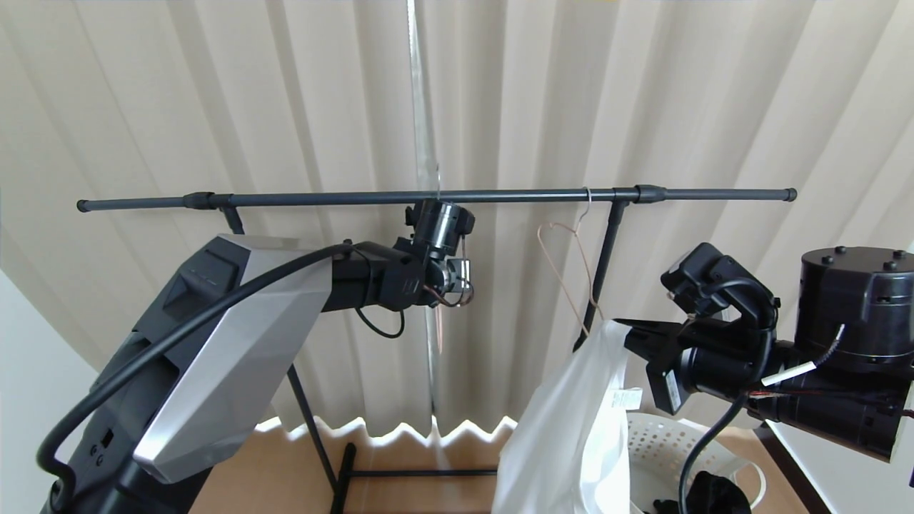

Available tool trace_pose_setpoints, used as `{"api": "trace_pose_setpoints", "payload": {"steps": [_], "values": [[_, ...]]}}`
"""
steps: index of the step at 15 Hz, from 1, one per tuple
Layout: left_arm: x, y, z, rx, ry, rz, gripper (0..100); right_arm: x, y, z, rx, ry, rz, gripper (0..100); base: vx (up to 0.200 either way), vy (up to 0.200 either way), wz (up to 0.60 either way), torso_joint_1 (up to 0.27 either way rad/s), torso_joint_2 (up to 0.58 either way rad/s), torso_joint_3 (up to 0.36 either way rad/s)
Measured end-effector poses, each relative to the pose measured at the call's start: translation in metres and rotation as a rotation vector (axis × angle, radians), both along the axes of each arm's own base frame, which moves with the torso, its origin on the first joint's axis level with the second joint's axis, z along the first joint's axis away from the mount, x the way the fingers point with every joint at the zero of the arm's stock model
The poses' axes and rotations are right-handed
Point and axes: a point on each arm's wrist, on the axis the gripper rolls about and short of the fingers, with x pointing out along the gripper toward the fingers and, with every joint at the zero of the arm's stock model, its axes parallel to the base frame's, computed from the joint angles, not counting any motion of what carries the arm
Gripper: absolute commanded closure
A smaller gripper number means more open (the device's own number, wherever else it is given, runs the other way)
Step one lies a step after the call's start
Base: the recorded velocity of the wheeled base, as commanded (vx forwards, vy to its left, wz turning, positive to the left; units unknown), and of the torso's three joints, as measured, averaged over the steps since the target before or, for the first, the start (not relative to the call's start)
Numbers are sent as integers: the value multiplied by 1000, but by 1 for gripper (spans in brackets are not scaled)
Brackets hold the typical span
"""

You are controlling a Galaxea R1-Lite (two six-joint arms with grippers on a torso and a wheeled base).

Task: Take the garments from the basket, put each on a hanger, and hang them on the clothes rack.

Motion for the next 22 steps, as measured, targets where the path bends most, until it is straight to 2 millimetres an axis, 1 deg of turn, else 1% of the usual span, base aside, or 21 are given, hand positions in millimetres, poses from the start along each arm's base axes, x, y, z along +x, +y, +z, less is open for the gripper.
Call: {"api": "trace_pose_setpoints", "payload": {"steps": [3, 6, 10, 14, 18, 20, 22], "values": [[-6, -1, 10, 13, -19, 26, 100, 0, 0, 0, 1, -2, 1, 100, 0, 0, 0, 0, 0, 0], [-18, -1, 14, 24, -6, 13, 100, 0, 0, 1, 1, -3, 0, 100, 0, 0, 0, 0, 0, 0], [-38, 3, 18, 43, 28, -5, 100, -1, 0, 1, 2, -4, -1, 100, 0, 0, 0, 0, 0, 0], [-58, 5, 28, 50, 40, -24, 100, -1, 0, 2, 4, -8, -2, 100, 0, 0, 0, 0, 0, 0], [-83, 15, 29, 56, 45, -44, 100, 0, 0, 4, 8, -17, -7, 100, 0, 0, 0, 0, 0, 0], [-101, 24, 27, 68, 56, -57, 100, 2, -1, 8, 22, -44, -17, 100, 0, 0, 0, 0, 0, 0], [-120, 33, 30, 77, 56, -75, 100, 4, -1, 11, 30, -84, -55, 100, 0, 0, 0, 0, 0, 0]]}}
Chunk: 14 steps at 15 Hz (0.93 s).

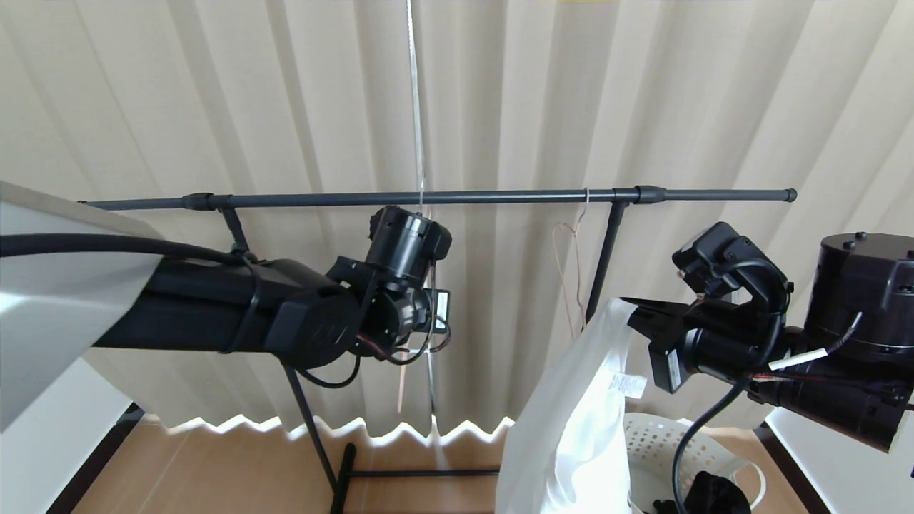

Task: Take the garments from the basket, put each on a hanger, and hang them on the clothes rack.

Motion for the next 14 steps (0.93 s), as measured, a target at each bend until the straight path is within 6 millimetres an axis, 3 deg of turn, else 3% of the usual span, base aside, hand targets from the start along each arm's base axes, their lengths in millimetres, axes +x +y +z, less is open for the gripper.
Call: {"api": "trace_pose_setpoints", "payload": {"steps": [7, 12, 14], "values": [[-91, 61, 5, -34, 51, -300, 100, 4, -1, 8, -3, -38, -83, 100, 0, 0, 0, 0, 0, 0], [-124, 107, -17, 2, -136, -598, 100, 14, -6, 16, -23, -77, -257, 100, 0, 0, 0, 0, 0, 0], [-134, 121, -29, -2, -117, -709, 100, 20, -5, 16, -42, -89, -350, 100, 0, 0, 0, 0, 0, 0]]}}
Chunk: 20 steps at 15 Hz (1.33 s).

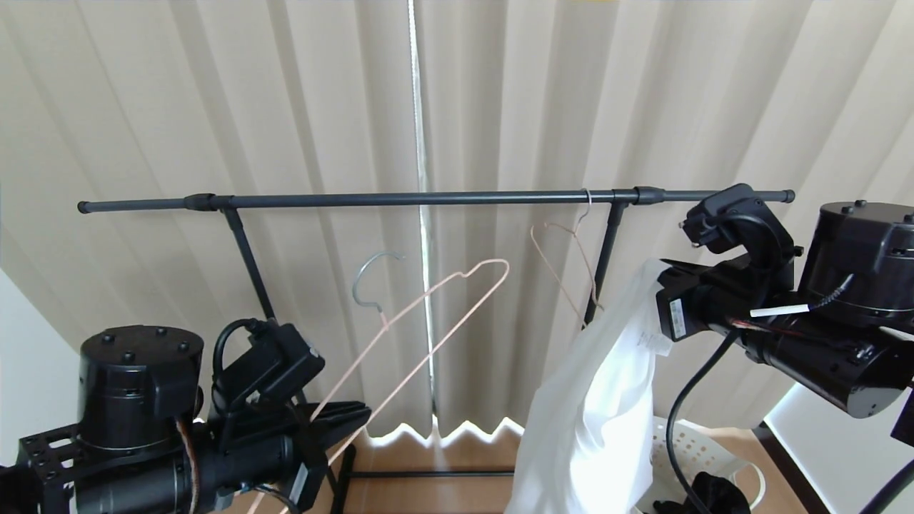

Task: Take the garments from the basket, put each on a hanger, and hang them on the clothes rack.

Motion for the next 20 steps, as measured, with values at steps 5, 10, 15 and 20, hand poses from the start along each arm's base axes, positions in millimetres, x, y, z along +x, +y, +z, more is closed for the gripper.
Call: {"api": "trace_pose_setpoints", "payload": {"steps": [5, 10, 15, 20], "values": [[-14, 9, -5, -15, 1, -147, 100, 12, 3, 3, -25, -24, -159, 100, 0, 0, 0, 0, 0, 0], [-23, 6, -12, -28, 35, -250, 100, 23, 8, 1, -33, -26, -212, 100, 0, 0, 0, 0, 0, 0], [-19, -18, -10, -66, 94, -303, 100, 26, 11, -5, -43, -11, -206, 100, 0, 0, 0, 0, 0, 0], [-5, -38, -8, -106, 142, -308, 100, 24, 19, -8, -49, -1, -181, 100, 0, 0, 0, 0, 0, 0]]}}
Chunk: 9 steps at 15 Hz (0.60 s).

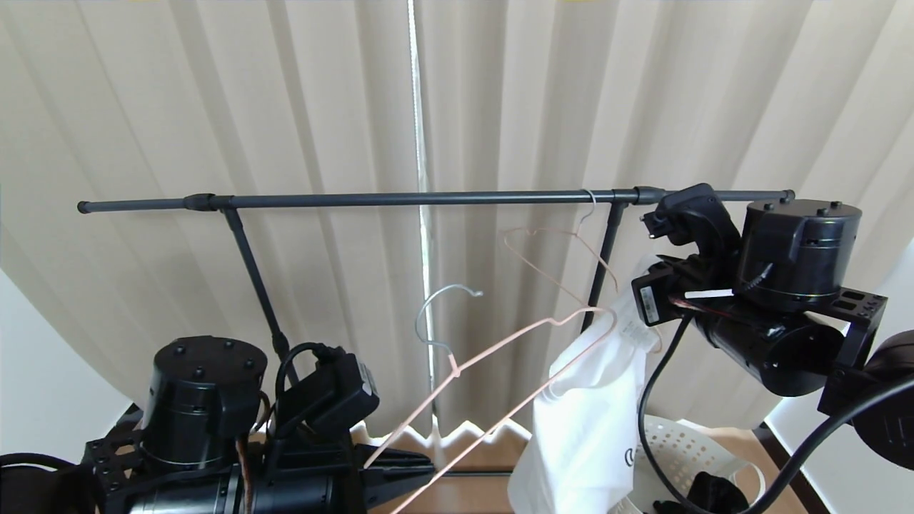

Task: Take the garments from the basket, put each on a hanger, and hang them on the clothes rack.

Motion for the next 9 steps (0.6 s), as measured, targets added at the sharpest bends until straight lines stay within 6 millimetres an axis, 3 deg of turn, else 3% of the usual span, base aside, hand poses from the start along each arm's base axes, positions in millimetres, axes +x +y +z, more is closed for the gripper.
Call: {"api": "trace_pose_setpoints", "payload": {"steps": [9], "values": [[21, -21, -6, -70, -11, 16, 100, -5, 15, -8, -7, 25, 48, 100, 0, 0, 0, 0, 0, 0]]}}
